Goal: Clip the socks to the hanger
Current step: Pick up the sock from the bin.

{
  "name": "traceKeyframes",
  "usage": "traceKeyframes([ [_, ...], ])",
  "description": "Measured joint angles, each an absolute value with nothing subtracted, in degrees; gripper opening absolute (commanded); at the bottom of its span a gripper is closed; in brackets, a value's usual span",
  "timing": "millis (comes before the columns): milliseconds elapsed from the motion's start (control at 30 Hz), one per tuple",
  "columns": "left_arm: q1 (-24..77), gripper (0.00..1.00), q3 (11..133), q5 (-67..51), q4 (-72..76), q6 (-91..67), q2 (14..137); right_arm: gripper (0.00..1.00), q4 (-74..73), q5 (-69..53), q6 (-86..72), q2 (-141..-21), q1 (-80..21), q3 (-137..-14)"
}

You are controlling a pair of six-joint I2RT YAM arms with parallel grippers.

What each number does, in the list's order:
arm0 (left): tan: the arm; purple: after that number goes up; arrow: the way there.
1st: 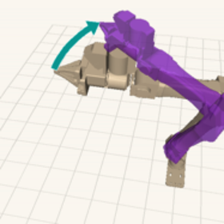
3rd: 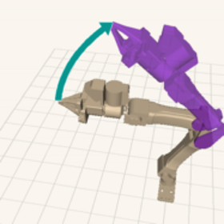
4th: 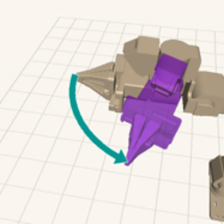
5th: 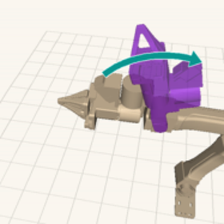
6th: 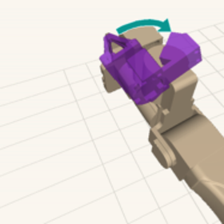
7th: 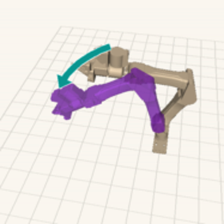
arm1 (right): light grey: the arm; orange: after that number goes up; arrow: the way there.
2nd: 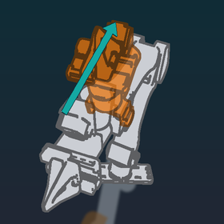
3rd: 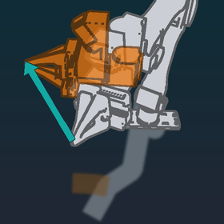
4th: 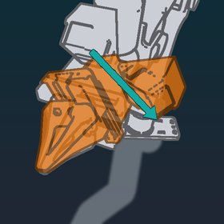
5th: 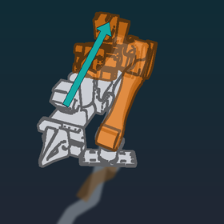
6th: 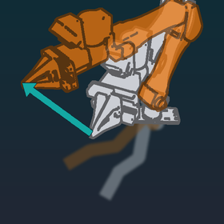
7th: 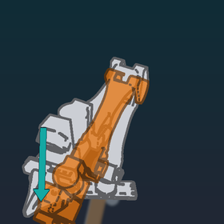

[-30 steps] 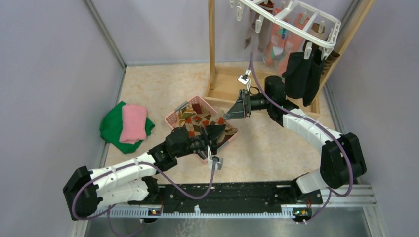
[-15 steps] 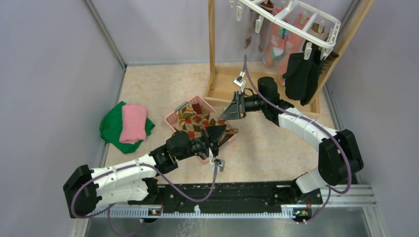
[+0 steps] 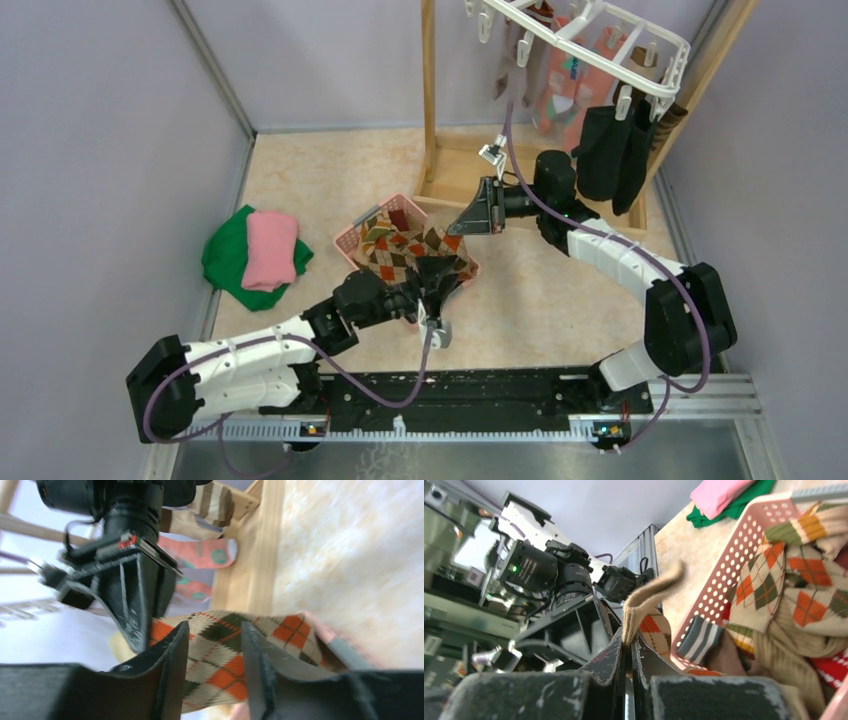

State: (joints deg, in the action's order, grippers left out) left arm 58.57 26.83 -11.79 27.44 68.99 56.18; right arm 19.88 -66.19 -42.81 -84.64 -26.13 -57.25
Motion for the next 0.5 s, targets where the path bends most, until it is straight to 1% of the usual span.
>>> traceKeyframes([
  [33, 58.7, 0.69, 26.2, -12.4, 27.8, 65.8, 55.6, 0.0, 21.1, -66.9, -42.0, -84.5, -25.9, -57.0],
  [100, 58.8, 0.76, 25.3, -12.6, 28.1, 58.3, 54.5, 0.0, 21.3, -69.0, -38.1, -84.1, -25.4, -57.1],
  [133, 58.8, 0.78, 25.2, -12.5, 28.0, 54.5, 53.8, 0.0, 19.6, -69.7, -34.6, -83.7, -25.3, -57.3],
  [200, 58.7, 0.86, 25.3, -12.4, 27.7, 46.2, 51.9, 0.0, 9.8, -70.6, -22.4, -83.0, -25.3, -59.6],
  [233, 58.4, 0.88, 25.4, -12.4, 27.0, 41.8, 50.5, 0.0, 2.3, -70.2, -14.3, -82.9, -25.5, -62.3],
  [267, 58.1, 0.89, 25.6, -12.4, 26.3, 38.2, 49.2, 0.0, -4.9, -69.3, -5.8, -82.8, -25.7, -65.1],
  [333, 57.1, 0.89, 26.7, -12.8, 24.4, 30.6, 46.7, 0.0, -14.6, -66.8, 7.4, -81.8, -25.9, -68.6],
  [500, 51.3, 0.88, 30.2, -17.3, 21.8, 14.4, 42.3, 0.0, -32.4, -62.2, 34.1, -75.2, -25.8, -69.2],
])
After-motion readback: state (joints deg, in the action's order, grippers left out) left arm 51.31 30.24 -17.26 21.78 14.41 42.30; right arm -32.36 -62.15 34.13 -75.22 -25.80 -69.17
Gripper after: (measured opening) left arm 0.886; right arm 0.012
